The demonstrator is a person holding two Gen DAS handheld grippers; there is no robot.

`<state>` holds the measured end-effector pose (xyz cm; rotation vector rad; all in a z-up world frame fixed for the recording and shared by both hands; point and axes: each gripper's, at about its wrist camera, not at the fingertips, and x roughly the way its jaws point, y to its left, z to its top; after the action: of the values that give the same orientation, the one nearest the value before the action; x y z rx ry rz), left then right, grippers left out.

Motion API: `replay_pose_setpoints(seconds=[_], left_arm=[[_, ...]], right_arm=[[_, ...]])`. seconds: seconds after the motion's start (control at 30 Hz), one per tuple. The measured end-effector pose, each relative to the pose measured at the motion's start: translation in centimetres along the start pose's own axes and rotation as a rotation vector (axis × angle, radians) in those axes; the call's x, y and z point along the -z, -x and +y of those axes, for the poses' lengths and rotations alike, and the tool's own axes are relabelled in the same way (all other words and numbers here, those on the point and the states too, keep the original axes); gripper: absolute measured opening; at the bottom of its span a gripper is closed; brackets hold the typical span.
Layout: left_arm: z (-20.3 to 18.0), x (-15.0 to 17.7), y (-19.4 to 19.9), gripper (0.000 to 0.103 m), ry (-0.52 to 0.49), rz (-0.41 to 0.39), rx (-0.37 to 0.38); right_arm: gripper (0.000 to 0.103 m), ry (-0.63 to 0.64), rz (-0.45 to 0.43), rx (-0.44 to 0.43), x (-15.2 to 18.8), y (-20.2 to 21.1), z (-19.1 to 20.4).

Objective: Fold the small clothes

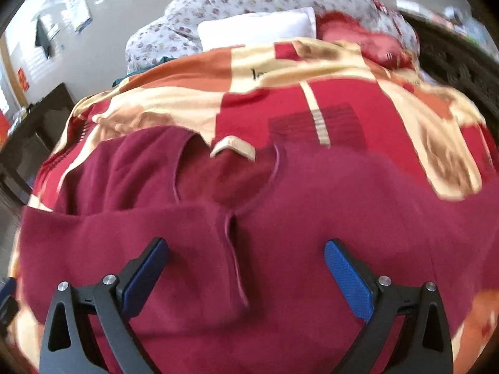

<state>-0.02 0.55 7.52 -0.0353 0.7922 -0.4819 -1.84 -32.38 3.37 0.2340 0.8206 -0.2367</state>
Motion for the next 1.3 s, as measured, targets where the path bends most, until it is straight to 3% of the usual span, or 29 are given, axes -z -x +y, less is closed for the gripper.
replay_pose_setpoints(seconds=[0.03, 0.07, 0.1, 0.23, 0.3, 0.4, 0.53, 0.6, 0.73, 0.83, 0.9, 0.97, 1.0, 1.07, 1.17, 1.23, 1.3], left_arm=[[-0.1, 0.0, 0.0, 0.076, -0.001, 0.001, -0.003], [-0.1, -0.1, -0.1, 0.076, 0.001, 0.002, -0.006], [-0.1, -0.2, -0.2, 0.076, 0.008, 0.004, -0.004], [0.1, -0.6, 0.1, 0.076, 0.047, 0.001, 0.009], [0.3, -0.8, 0.4, 0.076, 0.056, -0.014, 0.001], [0.2, -1.3, 0.5, 0.076, 0.061, -0.023, -0.011], [-0.7, -1.4, -0.1, 0.076, 0.073, -0.022, 0.009], [-1.5, -1.3, -0.7, 0.076, 0.055, -0.01, 0.011], [-3.1, -0.9, -2.2, 0.076, 0.013, 0.018, -0.004], [-3.8, -0.8, -3.4, 0.076, -0.007, 0.035, -0.02], [-4.1, -0.8, -4.2, 0.076, -0.013, 0.032, -0.04], [-4.2, -0.8, -4.9, 0.076, -0.015, 0.033, -0.054], [-4.3, -0.8, -5.3, 0.076, -0.013, 0.037, -0.051], [-4.4, -0.7, -5.9, 0.076, -0.01, 0.044, -0.05], [-4.4, -0.5, -6.9, 0.076, -0.008, 0.048, -0.059], [-4.4, -0.2, -7.3, 0.076, -0.015, 0.052, -0.064], [-4.4, 0.0, -7.6, 0.076, -0.015, 0.055, -0.061]], right_arm=[[0.05, 0.034, -0.039, 0.002, -0.1, 0.2, 0.6], [0.013, 0.077, -0.061, -0.015, -0.2, 0.4, 1.3], [0.008, 0.098, -0.062, -0.03, -0.3, 0.4, 1.8], [0.007, 0.056, -0.045, -0.08, -0.6, 0.8, 1.0], [0.007, 0.028, -0.09, -0.111, -0.6, 3.3, 0.0], [0.007, 0.053, -0.199, -0.067, -0.8, 8.1, -1.3], [0.007, -0.018, -0.29, 0.047, -1.4, 12.8, -5.8], [0.007, -0.051, -0.267, 0.141, -1.5, 12.8, -8.2], [0.007, -0.089, -0.128, 0.276, 0.0, 9.2, -12.0], [0.008, -0.11, -0.023, 0.314, 1.4, 6.2, -13.8], [0.014, -0.158, -0.025, 0.288, 1.7, 6.2, -14.8], [0.056, -0.17, -0.079, 0.283, 1.4, 7.7, -14.2], [0.063, -0.169, -0.112, 0.251, 1.2, 8.7, -13.5], [0.064, -0.132, -0.15, 0.11, 0.3, 9.8, -10.8], [0.064, 0.002, -0.115, -0.103, -1.1, 9.0, -5.2], [0.063, 0.103, -0.091, -0.211, -1.7, 7.7, -1.4], [0.063, 0.213, -0.068, -0.255, -1.6, 5.8, 2.7]])
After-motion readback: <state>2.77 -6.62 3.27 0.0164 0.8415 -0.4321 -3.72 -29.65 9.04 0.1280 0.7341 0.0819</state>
